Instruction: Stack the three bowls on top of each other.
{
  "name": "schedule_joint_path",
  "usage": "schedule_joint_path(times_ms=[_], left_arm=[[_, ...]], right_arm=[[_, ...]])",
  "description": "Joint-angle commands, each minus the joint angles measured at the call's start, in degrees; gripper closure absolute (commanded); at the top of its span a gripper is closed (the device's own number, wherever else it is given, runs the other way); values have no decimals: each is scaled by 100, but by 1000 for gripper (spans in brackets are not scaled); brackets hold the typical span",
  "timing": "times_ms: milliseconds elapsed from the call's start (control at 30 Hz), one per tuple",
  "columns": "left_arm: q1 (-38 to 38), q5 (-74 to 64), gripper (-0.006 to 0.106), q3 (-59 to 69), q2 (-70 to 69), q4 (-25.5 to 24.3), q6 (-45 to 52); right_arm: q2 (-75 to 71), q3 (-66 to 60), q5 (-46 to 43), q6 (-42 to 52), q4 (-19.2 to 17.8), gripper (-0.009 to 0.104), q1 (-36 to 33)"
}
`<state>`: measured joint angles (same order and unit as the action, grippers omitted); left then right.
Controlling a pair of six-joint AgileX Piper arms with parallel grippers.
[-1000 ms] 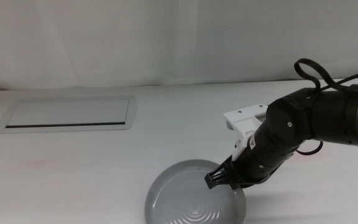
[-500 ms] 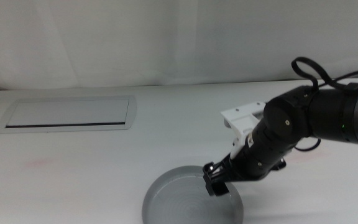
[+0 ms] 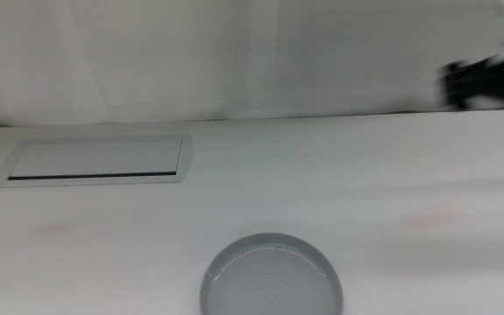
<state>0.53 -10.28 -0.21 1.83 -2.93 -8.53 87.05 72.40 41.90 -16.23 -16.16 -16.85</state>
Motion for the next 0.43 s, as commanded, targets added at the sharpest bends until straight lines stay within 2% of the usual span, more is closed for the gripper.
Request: schedule_joint_path(times_ms=[0, 67, 133, 167, 400], left_arm=[[5, 66, 102, 232, -53, 28, 12], [5, 66, 102, 232, -53, 28, 12], [5, 66, 102, 232, -53, 28, 12], [5, 66, 102, 232, -53, 28, 12], [5, 66, 102, 232, -53, 28, 12]], right_arm=[[-400, 9, 153, 332, -67, 12, 700], [-762, -74, 191, 554, 133, 40, 1057], [-1180, -239, 148, 598, 380, 84, 1326], [-1367, -339, 98, 611, 393, 97, 1366], [-3961, -1912, -642, 679, 339, 98, 980]])
